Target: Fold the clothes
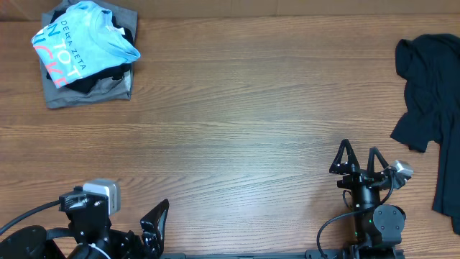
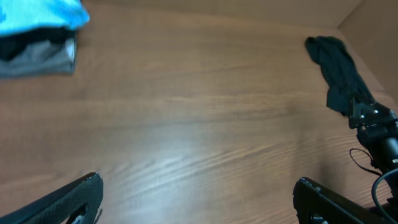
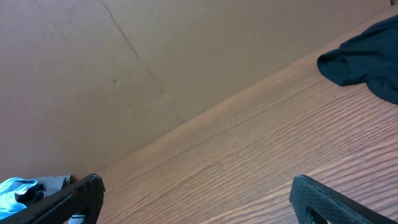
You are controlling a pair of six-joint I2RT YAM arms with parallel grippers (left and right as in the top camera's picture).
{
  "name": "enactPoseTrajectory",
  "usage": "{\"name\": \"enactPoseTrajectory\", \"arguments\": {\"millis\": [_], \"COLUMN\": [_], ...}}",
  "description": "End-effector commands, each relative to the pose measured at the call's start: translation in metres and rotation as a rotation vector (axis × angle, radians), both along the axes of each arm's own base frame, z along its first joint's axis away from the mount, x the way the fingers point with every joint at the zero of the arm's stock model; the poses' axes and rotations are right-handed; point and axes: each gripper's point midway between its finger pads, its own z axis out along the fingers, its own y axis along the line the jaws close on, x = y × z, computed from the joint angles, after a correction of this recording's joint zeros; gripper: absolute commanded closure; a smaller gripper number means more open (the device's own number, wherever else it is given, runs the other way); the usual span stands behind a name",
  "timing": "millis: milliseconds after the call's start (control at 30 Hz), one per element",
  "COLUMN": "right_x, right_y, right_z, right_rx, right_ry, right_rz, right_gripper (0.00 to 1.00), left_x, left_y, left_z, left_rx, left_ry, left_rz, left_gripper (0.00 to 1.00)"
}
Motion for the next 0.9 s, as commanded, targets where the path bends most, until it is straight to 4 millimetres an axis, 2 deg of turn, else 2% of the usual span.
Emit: {"name": "enactPoseTrajectory", "arguments": {"millis": [0,67,167,300,567,867], "right_x": [0.000,0.000,0.000,0.000,0.000,0.000], "right_y": [0.000,0.000,0.000,0.000,0.000,0.000], "right_z": [-0.002,-0.002,-0.002,-0.002,-0.002,-0.002], "right_rx": [-0.007,-0.007,-0.007,-0.007,-0.007,-0.007], "right_ry": [-0.002,-0.002,-0.002,-0.003,-0.002,-0.003], "right_rz": [0.001,0.001,0.001,0.001,0.001,0.001], "right_gripper": [0.00,0.00,0.00,0.00,0.00,0.00], "left_x": [-0.002,0.002,0.007,0.029,0.083,0.116], "left_y": [-0.008,-0.012,-0.010,0.012,0.026,0.050], "left_z": [0.007,0.013,0.007,-0.020,-0.057,-0.108], "left_rx": [0.028,0.028,-0.061,-0.174,-0.154,-0.124], "left_ry": [-0.097,-0.198,-0.255,-0.285,-0.509,-0.638], "left_rz": [-0.077,-0.106,-0.049,0.131,0.155,0.288], "left_gripper": [0.00,0.00,0.00,0.00,0.00,0.00]}}
